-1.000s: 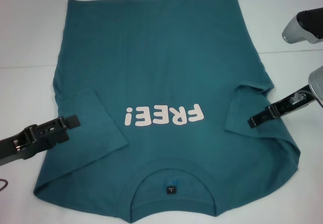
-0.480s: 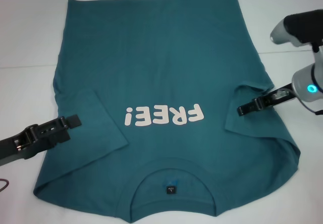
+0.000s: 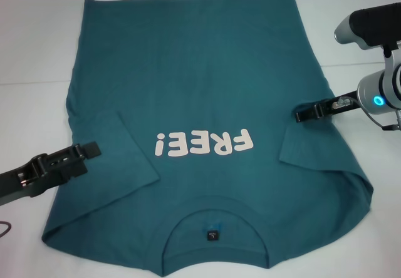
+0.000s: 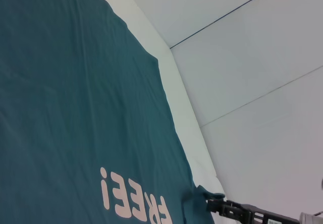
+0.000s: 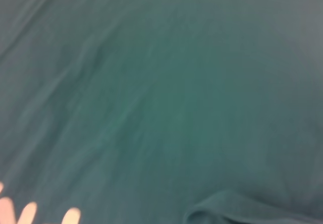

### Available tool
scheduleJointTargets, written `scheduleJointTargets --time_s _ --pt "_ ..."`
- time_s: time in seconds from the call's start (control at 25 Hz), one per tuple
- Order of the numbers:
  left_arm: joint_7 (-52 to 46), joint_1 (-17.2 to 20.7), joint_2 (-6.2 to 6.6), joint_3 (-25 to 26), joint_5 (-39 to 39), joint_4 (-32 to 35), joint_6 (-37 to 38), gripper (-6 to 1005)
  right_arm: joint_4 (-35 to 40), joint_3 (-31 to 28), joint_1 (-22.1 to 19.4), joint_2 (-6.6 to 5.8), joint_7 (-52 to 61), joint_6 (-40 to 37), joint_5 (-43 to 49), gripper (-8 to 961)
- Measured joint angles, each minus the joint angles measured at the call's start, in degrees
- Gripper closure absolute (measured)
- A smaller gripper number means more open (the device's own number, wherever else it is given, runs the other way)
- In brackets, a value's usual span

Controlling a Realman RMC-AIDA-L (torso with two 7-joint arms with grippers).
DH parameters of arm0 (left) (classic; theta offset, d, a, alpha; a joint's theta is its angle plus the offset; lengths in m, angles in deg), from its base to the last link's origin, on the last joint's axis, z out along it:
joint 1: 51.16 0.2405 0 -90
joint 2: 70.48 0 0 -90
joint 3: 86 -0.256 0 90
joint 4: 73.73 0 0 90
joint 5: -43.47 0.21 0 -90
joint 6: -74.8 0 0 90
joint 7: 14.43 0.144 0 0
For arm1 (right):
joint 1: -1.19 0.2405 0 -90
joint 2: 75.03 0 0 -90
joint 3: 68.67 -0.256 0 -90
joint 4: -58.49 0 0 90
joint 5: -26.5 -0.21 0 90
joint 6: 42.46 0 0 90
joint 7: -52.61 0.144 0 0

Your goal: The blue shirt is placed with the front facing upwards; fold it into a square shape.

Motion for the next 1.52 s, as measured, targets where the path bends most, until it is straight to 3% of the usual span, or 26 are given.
scheduleJointTargets --time_s 0.48,0.76,0.96,1.16,1.32,1.52 --pt "-0.04 0.0 0.05 0.0 -1.22 -0.63 0.0 125 -7.25 0.43 1.64 1.52 1.6 17.22 -0.29 51" --pt "-0.03 -0.09 0.1 0.0 -1.32 -0.78 0.05 125 -4.08 0.04 1.33 0.65 5.66 17.03 -0.57 53" --pt "0.0 -0.1 0.01 -0.01 -1.32 -0.8 0.05 125 0.8 0.0 0.47 -0.05 6.44 5.46 -0.84 54" --pt "0.0 0.0 0.0 -0.05 -1.32 -0.8 0.11 126 8.88 -0.06 -2.92 -0.25 4.77 -9.14 -4.31 55" --pt "0.15 0.05 0.0 -0.26 -1.32 -0.8 0.18 126 13.55 -1.22 -8.08 -0.64 -3.32 -19.24 -18.74 56" --pt "-0.34 0.28 0.35 0.02 -1.32 -0.66 0.83 125 12.13 -6.3 -15.83 -3.33 -17.2 -35.53 -46.21 57"
